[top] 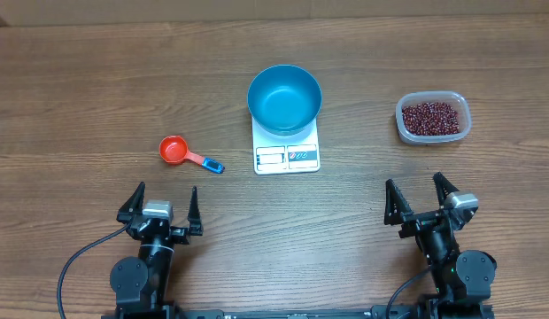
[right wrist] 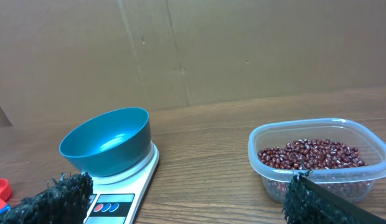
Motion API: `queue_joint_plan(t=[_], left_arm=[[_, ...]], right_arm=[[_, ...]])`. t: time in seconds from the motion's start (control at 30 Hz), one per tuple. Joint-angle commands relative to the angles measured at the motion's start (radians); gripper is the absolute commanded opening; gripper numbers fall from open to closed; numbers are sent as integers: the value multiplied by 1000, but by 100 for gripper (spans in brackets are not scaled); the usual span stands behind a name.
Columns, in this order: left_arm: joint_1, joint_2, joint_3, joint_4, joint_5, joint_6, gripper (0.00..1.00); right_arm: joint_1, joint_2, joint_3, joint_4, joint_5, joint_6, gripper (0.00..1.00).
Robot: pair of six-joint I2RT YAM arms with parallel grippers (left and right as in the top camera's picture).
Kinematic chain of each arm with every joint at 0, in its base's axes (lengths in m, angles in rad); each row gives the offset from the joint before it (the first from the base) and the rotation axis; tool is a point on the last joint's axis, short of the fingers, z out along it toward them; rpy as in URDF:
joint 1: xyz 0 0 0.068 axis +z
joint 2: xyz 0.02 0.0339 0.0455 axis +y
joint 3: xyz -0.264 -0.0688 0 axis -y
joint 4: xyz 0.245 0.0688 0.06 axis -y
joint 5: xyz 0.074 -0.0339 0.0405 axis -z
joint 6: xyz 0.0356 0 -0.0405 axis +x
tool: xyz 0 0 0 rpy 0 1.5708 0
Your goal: Scoop item into bowl and weigh 150g on scale
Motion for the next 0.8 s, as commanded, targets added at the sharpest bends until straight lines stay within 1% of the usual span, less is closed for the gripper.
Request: queue_joint_plan(t=[0.0,0.03,0.1,0.23,0.3,0.37,0.47,0.6,0.77], left_arm=[[-6,-11,-7,2,-10,16,100],[-6,-11,-7,2,-11,16,100],[-6,-11,-7,50,-1,12,100],[-6,-11,-6,122,129,-3,99],[-6,-11,-6,135,153,-45,100],[-6,-11,-3,129,152,-74,100],[-6,-11,0,115,152,-81,100],[-6,-10,21,81,153,-148,100],[-6,-10,43,64,152,-148,100]], right_arm=[[5,-12,-10,6,10,-3,100],[5,-12,-10,6,10,-3,100],[5,-12,-10,6,10,-3,100],[5,-12,-10,6,10,-3,100],[5,-12,-10,6,10,-3,100],[5,-12,-10,6,10,-3,100],[5,-12,-10,6,10,-3,100],[5,-12,-10,6,10,-3,100],[5,-12,-10,6,10,-3,100]])
